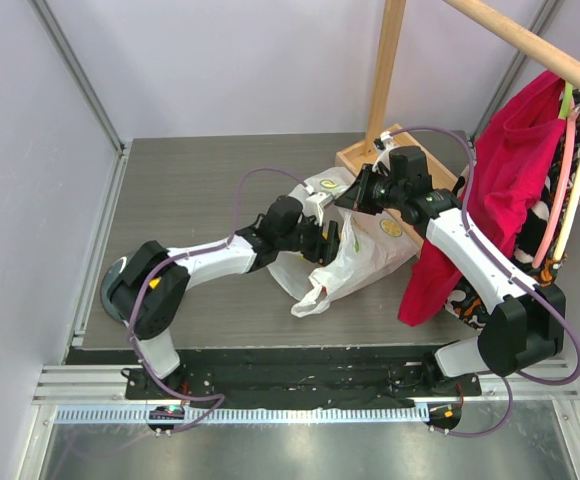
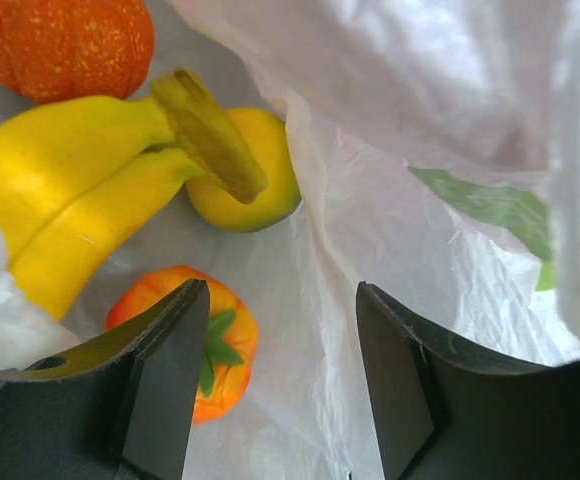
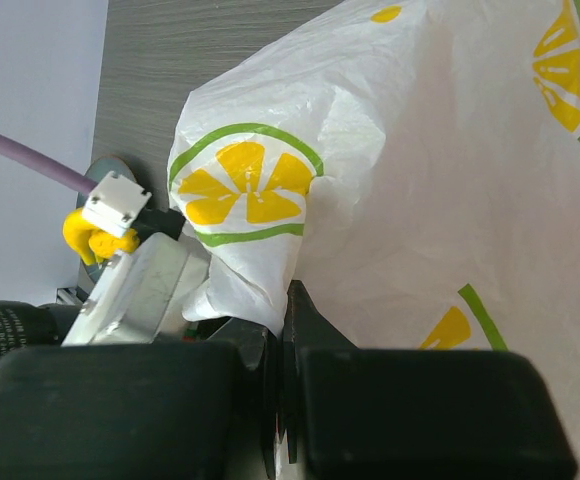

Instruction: Place the fruits into the plastic bag

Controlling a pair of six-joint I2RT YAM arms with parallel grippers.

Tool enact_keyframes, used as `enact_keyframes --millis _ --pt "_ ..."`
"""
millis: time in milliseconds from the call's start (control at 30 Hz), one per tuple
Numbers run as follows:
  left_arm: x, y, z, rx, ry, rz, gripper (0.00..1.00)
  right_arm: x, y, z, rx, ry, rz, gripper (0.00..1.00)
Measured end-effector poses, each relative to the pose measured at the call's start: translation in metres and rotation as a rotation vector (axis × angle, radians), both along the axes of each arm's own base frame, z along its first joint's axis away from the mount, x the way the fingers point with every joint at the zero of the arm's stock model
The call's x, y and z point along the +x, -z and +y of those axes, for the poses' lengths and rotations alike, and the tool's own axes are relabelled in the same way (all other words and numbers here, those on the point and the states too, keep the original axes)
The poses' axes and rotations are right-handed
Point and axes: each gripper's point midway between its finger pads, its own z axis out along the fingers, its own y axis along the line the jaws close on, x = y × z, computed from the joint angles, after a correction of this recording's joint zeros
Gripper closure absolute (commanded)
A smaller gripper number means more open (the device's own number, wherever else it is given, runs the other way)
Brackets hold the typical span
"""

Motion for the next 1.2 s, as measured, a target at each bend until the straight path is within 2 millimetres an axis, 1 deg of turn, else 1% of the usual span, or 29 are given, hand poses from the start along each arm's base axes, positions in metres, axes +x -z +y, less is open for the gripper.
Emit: enact_keyframes --millis 133,300,400,467,533,667,833,933,1033,1100,1200 --pt "0.0 -0.01 0.005 0.006 -0.013 -0.025 0.32 0.0 0.0 0.0 0.0 0.0 0.0 0.99" --pt "0.0 -0.04 0.014 -0.006 -0.038 -0.09 0.3 0.0 0.0 0.0 0.0 0.0 0.0 0.99" --pt "0.002 -0.064 0.025 -0.015 -0.069 -0.143 0.3 0.0 0.0 0.0 0.0 0.0 0.0 0.99" --pt "0.003 -0.075 0.033 -0.015 -0.093 -0.171 0.29 0.0 0.0 0.0 0.0 0.0 0.0 0.99" --pt "0.003 -0.082 0.044 -0.004 -0.119 -0.194 0.29 0.0 0.0 0.0 0.0 0.0 -0.001 0.99" --pt "0.005 -0.084 0.068 0.052 -0.178 -0.219 0.25 0.0 0.0 0.0 0.001 0.0 -0.001 0.99" --pt "0.002 -0.085 0.109 0.133 -0.283 -0.268 0.25 0.001 -0.001 0.0 0.002 -0.001 -0.004 0.99" --pt "-0.002 -0.09 0.124 0.141 -0.322 -0.288 0.25 0.001 -0.001 0.001 0.004 -0.002 -0.007 0.99" --pt "-0.003 -0.088 0.127 0.137 -0.332 -0.282 0.26 0.002 0.0 0.002 0.008 -0.002 -0.004 0.99" --pt "-0.002 -0.078 0.122 0.132 -0.328 -0.253 0.26 0.003 0.002 0.002 0.008 -0.002 0.0 0.99" --pt "0.001 -0.058 0.111 0.145 -0.312 -0.205 0.27 0.004 0.005 0.003 0.009 -0.003 0.007 0.99"
